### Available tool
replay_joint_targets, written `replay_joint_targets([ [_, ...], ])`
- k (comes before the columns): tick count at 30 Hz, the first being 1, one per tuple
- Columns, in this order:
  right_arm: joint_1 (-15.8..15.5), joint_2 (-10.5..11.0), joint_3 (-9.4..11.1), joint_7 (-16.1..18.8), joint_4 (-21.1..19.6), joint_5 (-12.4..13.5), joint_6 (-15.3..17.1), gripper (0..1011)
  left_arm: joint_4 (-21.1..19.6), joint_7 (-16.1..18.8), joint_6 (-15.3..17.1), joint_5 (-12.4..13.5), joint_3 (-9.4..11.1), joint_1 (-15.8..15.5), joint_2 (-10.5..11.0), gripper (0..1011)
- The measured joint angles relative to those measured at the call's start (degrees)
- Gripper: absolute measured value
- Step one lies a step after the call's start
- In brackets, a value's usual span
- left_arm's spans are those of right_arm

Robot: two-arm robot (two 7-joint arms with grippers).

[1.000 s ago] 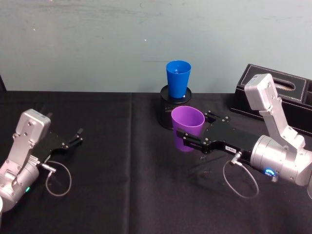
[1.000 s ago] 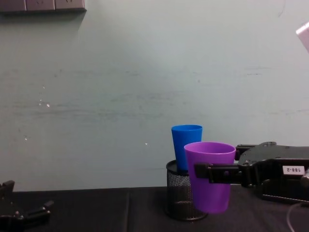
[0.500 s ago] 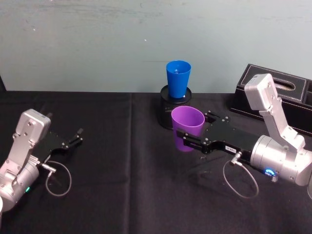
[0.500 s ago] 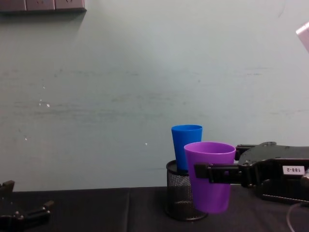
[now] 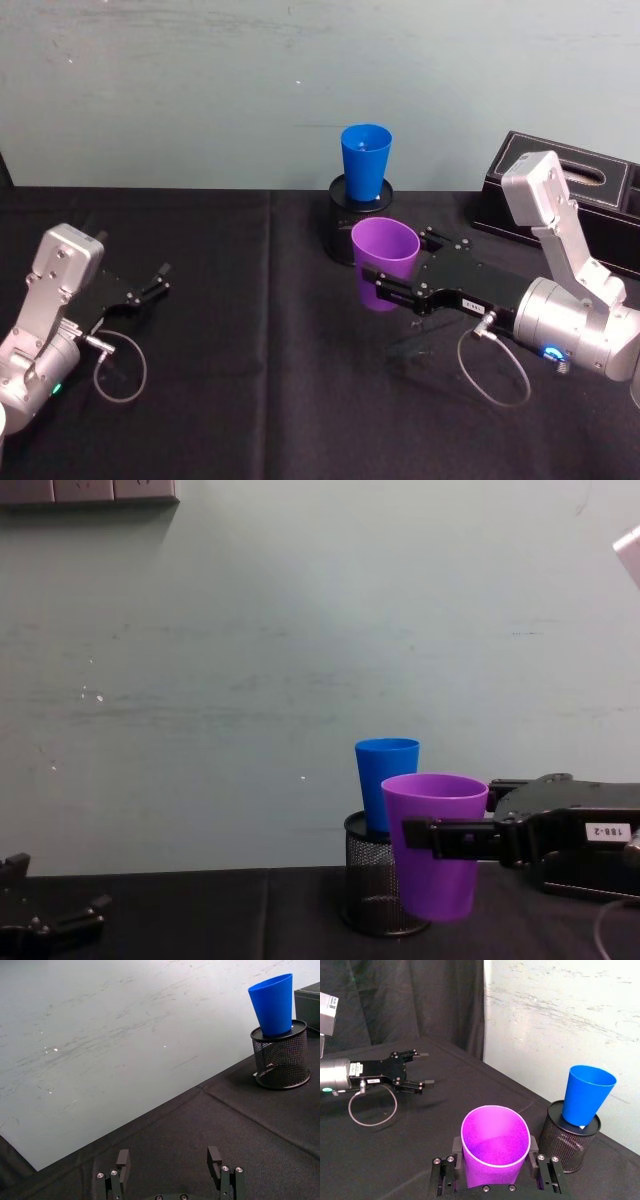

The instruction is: Pick up one cup with a gripper and tap it against the other cup.

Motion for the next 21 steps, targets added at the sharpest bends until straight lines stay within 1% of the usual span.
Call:
replay_joint_targets([
  [4,0.6,-0.4,0.2,-0.6,-0.2,0.8,0.7,736,0.0,0.0,0.0,0.0,0.0,0.0,0.0,1011],
  [12,2.1,-1.9,0.2,-2.6,0.0,1.1,1.4,736,0.0,0.0,0.0,0.0,0.0,0.0,0.0,1011],
  [17,3.2,-3.0,-0.2,-3.7,1.1,0.7,1.8,736,0.0,0.0,0.0,0.0,0.0,0.0,0.0,1011],
  [21,4.6,-4.2,-0.9,-4.5,2.5,-0.2,2.4,736,0.0,0.0,0.0,0.0,0.0,0.0,0.0,1011],
])
